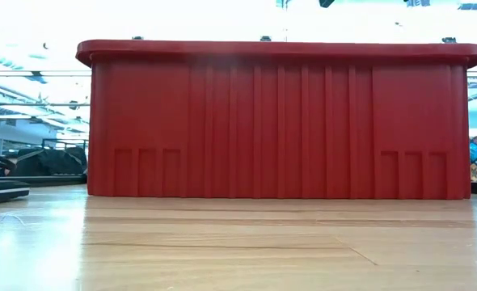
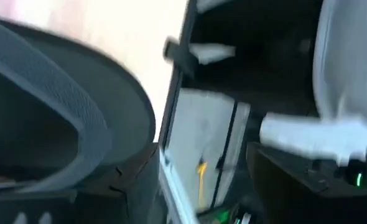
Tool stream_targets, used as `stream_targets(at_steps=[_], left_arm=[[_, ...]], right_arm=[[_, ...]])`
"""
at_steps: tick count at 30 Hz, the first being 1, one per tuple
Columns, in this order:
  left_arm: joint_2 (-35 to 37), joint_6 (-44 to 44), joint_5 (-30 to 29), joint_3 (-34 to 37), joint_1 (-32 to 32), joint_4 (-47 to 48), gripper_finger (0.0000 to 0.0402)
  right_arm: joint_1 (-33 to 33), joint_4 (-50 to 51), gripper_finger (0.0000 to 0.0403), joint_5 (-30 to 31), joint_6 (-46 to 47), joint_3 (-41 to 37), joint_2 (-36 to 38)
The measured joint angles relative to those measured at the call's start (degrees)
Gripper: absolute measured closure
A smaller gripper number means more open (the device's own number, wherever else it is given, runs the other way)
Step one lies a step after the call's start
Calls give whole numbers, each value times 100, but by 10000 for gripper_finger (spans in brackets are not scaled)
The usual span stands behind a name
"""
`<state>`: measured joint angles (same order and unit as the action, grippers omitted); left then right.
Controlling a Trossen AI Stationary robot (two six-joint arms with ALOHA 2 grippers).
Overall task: Pick and place slides into bin
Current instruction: Put the black slipper into the red container
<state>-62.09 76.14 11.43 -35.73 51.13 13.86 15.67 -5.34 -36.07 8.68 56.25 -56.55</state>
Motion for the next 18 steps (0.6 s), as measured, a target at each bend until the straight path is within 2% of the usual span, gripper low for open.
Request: stream_targets(at_steps=[3,5,8,12,18], left_arm=[[-4,-639,519,2,0,408,161],[-4,-1191,658,2,0,680,161],[-4,-1885,668,4,-33,1024,160],[-4,-2235,669,4,-151,1284,160],[2,-3016,616,-28,-331,1375,160]], right_arm=[[-1,2,403,0,127,0,0],[-1,2,403,0,216,0,0],[-1,2,403,-2,507,0,0],[-4,2,403,-2,965,0,0],[-4,7,403,-11,1020,0,0]])
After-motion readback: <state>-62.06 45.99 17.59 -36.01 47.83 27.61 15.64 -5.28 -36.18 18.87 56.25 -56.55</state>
